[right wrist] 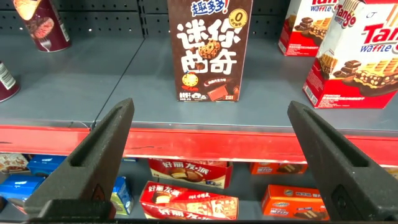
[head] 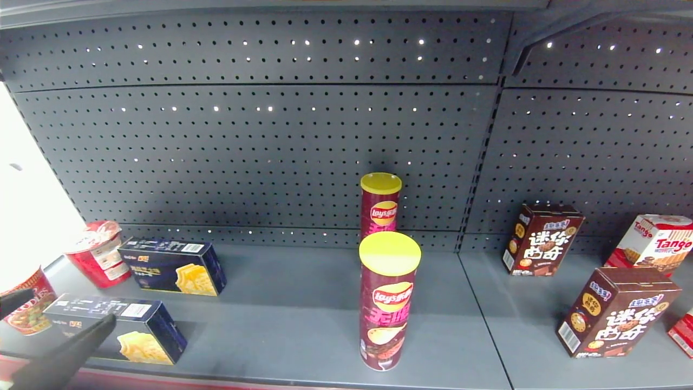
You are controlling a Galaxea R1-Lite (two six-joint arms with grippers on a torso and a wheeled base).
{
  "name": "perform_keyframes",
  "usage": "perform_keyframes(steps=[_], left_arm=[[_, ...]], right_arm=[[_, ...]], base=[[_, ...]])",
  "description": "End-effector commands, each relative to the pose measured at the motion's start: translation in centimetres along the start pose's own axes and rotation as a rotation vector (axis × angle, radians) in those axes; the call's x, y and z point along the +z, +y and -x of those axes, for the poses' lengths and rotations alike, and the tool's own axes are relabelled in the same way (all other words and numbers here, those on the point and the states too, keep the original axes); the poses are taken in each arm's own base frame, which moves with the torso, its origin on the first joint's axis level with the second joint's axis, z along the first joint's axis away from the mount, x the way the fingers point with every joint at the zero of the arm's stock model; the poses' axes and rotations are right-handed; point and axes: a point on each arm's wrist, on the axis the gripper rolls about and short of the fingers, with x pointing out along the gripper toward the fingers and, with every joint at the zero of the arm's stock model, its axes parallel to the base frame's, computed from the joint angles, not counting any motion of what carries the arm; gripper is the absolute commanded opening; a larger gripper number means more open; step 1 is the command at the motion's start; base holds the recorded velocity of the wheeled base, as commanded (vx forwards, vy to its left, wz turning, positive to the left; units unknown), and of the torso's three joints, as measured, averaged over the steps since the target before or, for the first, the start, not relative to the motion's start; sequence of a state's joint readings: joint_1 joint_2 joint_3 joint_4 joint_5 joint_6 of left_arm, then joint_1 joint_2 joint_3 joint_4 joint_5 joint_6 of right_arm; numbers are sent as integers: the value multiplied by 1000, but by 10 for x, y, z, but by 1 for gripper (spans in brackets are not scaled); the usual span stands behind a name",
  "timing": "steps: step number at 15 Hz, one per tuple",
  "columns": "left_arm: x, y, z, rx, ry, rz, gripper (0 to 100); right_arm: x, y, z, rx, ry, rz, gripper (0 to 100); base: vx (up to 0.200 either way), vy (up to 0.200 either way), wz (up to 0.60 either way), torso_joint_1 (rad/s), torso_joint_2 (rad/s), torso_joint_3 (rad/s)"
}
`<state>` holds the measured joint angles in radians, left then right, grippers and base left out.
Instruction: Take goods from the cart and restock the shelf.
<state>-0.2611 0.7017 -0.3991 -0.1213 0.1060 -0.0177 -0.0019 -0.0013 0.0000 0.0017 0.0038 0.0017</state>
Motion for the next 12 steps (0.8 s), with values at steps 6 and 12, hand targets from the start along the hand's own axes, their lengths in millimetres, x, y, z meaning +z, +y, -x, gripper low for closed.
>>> perform_keyframes(steps=[6,12], left_arm=[[-117,4,55,238,-35,53,100],[-131,2,57,240,-84,16,100]], right_arm=[[0,0,0,1,1,0,100],[0,0,0,1,1,0,100]], base=[[0,0,0,0,0,0],[0,0,0,0,0,0]])
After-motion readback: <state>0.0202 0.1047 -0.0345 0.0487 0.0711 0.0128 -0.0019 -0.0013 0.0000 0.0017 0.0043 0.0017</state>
